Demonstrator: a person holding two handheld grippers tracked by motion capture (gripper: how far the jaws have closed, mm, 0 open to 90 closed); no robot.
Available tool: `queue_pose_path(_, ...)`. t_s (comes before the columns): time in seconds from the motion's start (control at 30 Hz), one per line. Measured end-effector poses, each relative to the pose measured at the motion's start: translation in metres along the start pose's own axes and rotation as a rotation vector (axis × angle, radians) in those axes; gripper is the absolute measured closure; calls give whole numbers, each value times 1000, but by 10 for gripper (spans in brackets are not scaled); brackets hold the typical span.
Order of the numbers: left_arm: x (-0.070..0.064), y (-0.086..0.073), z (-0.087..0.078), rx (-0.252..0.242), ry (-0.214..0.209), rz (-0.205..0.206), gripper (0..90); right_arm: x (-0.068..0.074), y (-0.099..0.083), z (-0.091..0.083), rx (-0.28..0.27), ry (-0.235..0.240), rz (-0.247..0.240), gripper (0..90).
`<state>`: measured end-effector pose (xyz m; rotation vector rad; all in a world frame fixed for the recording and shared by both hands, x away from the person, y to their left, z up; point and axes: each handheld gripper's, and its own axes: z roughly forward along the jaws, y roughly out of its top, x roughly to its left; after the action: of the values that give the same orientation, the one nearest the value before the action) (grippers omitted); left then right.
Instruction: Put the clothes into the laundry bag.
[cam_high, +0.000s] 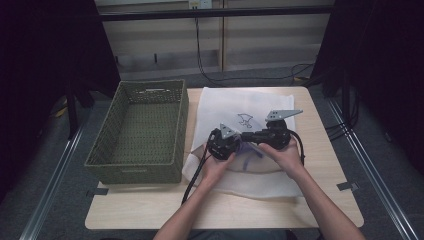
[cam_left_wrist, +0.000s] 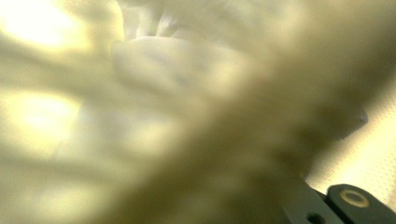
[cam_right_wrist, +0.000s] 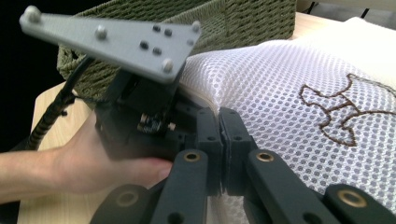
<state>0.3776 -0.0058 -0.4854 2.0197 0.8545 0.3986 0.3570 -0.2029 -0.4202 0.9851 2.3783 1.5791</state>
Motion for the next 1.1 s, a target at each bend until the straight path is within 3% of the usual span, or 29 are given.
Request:
queue_pose_path(0.07, 1, -2, 2, 16, 14, 8, 876, 0, -1, 1, 7, -1, 1, 889)
queue_pose_path(0.2, 0, -9, 9, 38, -4, -14, 847, 1, -3, 3, 22, 2, -3, 889)
queue_pose_path(0.43, -3, -11, 0, 46, -33, 2, 634, 0, -5, 3, 22, 3, 1, 888)
queue_pose_path(0.53, -6, -13, -5, 29, -63, 6, 536, 0, -4, 3, 20, 0, 3, 888)
queue_pose_path(0.63, -9, -15, -11, 25, -79, 36, 503, 0, -4, 2, 17, -2, 2, 888)
queue_pose_path(0.67, -10, -16, -12, 20, -96, 28, 503, -1, -4, 2, 16, -3, 2, 888)
queue_pose_path(0.77, -13, -15, -14, 28, -132, 56, 465, -1, -4, 2, 19, -1, 2, 888)
queue_pose_path(0.93, -19, -18, -5, 54, -151, 79, 384, -1, -4, 3, 20, -2, 2, 888)
queue_pose_path(0.97, -20, -20, -1, 59, -176, 58, 366, 0, -4, 3, 20, -4, 2, 888)
queue_pose_path(1.0, -20, -22, 2, 53, -174, 47, 360, 0, -4, 3, 21, -3, 0, 888)
queue_pose_path(1.1, -20, -23, 5, 76, -166, 67, 361, 0, -3, 2, 19, -7, 1, 888)
